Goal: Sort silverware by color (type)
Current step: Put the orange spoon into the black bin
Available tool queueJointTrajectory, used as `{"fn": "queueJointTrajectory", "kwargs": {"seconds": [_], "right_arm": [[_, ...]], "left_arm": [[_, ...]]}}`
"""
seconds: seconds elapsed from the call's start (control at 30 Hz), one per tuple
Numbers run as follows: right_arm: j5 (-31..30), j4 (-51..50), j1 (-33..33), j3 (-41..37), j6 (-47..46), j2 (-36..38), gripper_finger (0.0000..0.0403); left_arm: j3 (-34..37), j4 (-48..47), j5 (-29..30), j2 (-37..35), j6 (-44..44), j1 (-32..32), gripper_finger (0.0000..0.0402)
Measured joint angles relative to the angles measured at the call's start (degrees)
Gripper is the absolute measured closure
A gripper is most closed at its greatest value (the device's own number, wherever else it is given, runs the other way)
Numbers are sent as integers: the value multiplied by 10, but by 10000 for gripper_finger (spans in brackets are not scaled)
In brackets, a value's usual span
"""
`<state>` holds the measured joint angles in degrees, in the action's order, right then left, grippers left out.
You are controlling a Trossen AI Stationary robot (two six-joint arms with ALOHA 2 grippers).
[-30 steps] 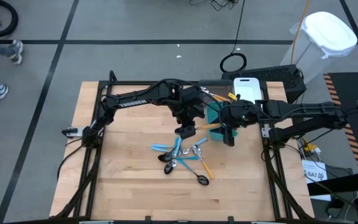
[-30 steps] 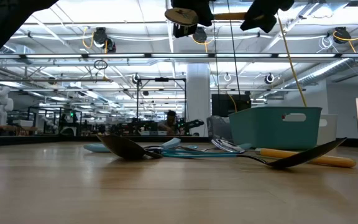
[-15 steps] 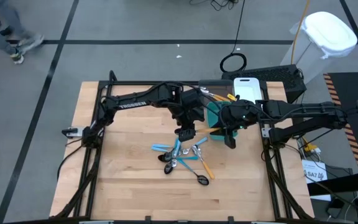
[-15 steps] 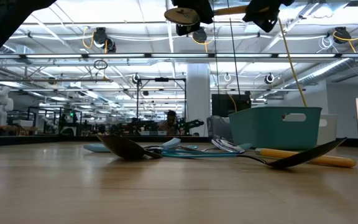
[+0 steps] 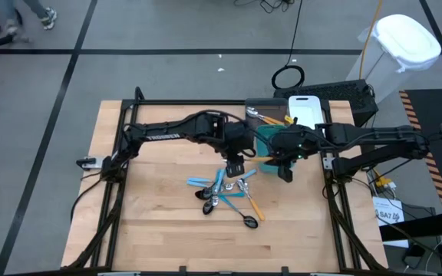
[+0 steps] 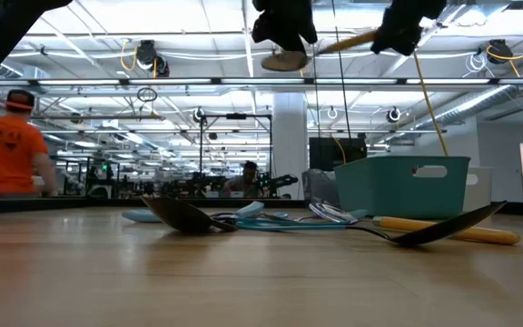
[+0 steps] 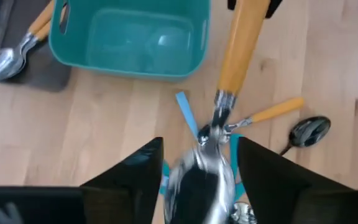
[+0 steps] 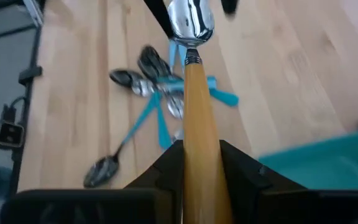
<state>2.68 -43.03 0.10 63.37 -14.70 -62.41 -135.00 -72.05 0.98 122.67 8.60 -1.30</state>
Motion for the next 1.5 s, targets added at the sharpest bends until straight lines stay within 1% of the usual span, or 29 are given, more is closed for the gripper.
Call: {"fn": "queueJointTrajectory", "kwargs": {"seconds": [0.07,0.2,0.37,0.47,0.6,0.7,0.9,1.03,1.1,1.2,1.27,1.37,1.5], "right_arm": [[-10,-28,0,0,0,2,334],[-23,-60,0,0,2,9,334],[-38,-62,-4,0,6,31,334],[-46,-69,-8,0,8,49,335],[-60,-74,-13,9,7,68,335],[-86,-97,-14,35,8,73,335],[-127,-157,-17,86,8,72,335],[-138,-177,-17,105,10,71,335],[-154,-177,-17,113,9,71,335],[-174,-181,-17,122,10,71,335],[-190,-183,-17,124,10,72,335],[-208,-193,-17,124,6,75,335],[-209,-194,-17,124,3,79,335]], "left_arm": [[0,-1,0,-1,17,2,186],[0,-3,-1,-17,43,6,185],[0,-1,9,-40,68,7,184],[0,2,34,-49,61,7,184],[0,8,38,-64,13,6,184],[0,15,49,-78,3,6,184],[0,30,60,-107,1,10,183],[0,67,71,-108,2,24,183],[0,90,73,-105,1,34,183],[0,104,96,-101,6,51,183],[11,121,113,-101,10,60,183],[37,135,117,-101,26,69,183],[80,146,122,-101,34,86,183]]}}
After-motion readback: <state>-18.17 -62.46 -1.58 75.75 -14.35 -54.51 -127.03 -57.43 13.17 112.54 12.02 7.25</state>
